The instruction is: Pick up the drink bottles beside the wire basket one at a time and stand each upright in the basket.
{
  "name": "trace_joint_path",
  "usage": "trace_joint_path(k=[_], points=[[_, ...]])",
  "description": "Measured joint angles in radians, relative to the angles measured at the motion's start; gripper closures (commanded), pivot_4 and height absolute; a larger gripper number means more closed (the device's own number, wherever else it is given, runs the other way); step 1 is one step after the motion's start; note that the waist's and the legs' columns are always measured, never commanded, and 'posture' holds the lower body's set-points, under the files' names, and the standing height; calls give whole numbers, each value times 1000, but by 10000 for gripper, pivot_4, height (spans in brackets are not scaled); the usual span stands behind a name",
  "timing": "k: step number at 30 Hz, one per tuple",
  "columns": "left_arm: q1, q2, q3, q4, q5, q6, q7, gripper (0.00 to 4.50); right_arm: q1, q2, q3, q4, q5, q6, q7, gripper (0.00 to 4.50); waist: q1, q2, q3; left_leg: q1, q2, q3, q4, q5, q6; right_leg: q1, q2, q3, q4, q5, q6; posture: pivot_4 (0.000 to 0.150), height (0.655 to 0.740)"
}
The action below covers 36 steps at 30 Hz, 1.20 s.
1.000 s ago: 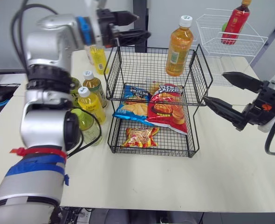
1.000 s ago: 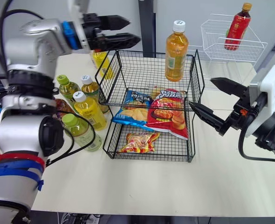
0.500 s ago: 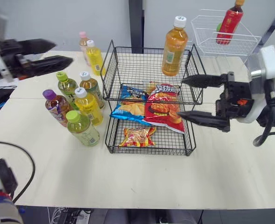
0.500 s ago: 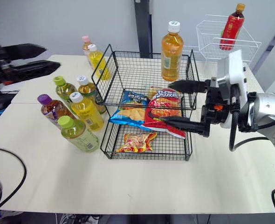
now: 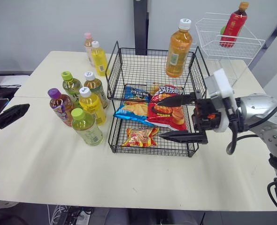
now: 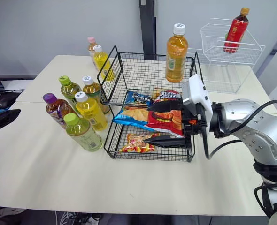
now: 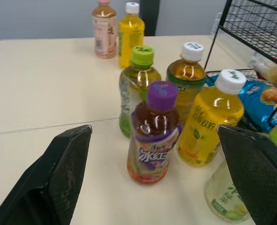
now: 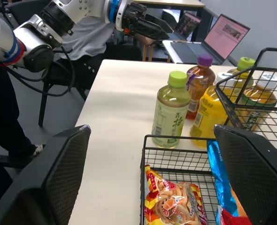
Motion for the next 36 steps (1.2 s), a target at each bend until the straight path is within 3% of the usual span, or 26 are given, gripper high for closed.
trace_joint_path(k=[11, 18, 25, 29, 36], points=[[-114, -135, -170, 7, -3, -171, 233, 434, 22, 57, 3, -58, -18, 70, -118, 0, 9, -1, -1, 0, 0, 0, 0, 0, 0, 0, 0, 0, 0, 0, 0, 1500, 7400], [-209, -138, -316, 126, 39, -254, 307, 434, 56, 88, -37, -94, -12, 77, -191, 0, 10, -1, -1, 0, 0, 0, 0, 0, 0, 0, 0, 0, 0, 0, 0, 1500, 7400], [-293, -112, -430, 228, 56, -295, 284, 434, 66, 94, -59, -111, 2, 92, -230, 0, 9, -1, -1, 0, 0, 1, -1, 0, 0, 0, 0, 0, -1, 0, 0, 1500, 7400], [-314, -100, -463, 273, 64, -318, 271, 9456, 80, 94, -65, -124, 22, 97, -239, 0, 9, -1, -1, 0, 0, 1, -1, 0, 0, 0, 0, 0, -1, 0, 0, 1500, 7400], [-324, -87, -470, 288, 59, -338, 253, 30927, 91, 96, -88, -133, 26, 100, -270, 0, 10, -1, -1, 0, 0, 1, -1, 0, 0, 0, 0, 0, -1, 0, 0, 1500, 7400]])
